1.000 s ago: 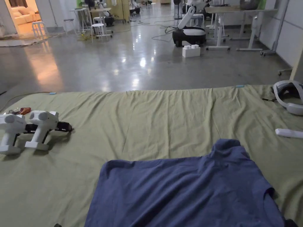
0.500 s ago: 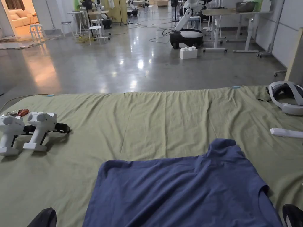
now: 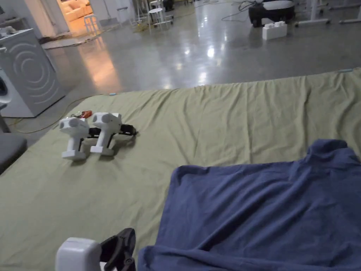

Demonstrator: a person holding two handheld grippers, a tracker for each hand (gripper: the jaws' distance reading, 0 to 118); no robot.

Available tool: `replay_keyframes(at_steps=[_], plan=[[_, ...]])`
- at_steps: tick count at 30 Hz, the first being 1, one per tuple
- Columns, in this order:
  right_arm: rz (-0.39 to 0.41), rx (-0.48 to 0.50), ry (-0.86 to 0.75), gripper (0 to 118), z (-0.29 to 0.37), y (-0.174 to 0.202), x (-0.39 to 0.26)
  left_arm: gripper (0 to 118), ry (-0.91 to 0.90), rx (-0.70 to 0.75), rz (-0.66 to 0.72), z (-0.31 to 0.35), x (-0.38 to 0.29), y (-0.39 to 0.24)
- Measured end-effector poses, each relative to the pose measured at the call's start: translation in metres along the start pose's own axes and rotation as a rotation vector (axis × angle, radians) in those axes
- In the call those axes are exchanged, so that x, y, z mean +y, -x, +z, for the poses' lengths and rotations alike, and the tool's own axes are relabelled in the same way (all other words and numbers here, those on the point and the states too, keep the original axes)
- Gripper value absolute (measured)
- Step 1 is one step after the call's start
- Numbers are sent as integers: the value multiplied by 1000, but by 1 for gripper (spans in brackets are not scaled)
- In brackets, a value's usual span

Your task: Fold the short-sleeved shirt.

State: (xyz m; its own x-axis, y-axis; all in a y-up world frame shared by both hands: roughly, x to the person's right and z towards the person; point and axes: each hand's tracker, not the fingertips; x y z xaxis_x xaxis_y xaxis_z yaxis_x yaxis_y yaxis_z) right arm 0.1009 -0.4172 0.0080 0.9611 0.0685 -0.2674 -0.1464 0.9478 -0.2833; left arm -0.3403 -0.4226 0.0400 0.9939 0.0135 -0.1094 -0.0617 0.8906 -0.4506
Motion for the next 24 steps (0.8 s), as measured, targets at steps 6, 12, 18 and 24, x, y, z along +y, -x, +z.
replay_keyframes(at_steps=[6, 12, 18, 24], plan=[[-89, 36, 133, 2, -13, -16, -22, 75, 220, -84, 141, -92, -45, 45], [-169, 21, 212, 2, -21, -31, -37, 73, 367, -99, 312, -165, -77, 84], [-225, -8, 264, 2, -24, -41, -46, 64, 440, -81, 270, -188, -78, 76], [-232, -25, 292, 2, -25, -44, -51, 33, 471, -35, 233, -208, -93, 74]])
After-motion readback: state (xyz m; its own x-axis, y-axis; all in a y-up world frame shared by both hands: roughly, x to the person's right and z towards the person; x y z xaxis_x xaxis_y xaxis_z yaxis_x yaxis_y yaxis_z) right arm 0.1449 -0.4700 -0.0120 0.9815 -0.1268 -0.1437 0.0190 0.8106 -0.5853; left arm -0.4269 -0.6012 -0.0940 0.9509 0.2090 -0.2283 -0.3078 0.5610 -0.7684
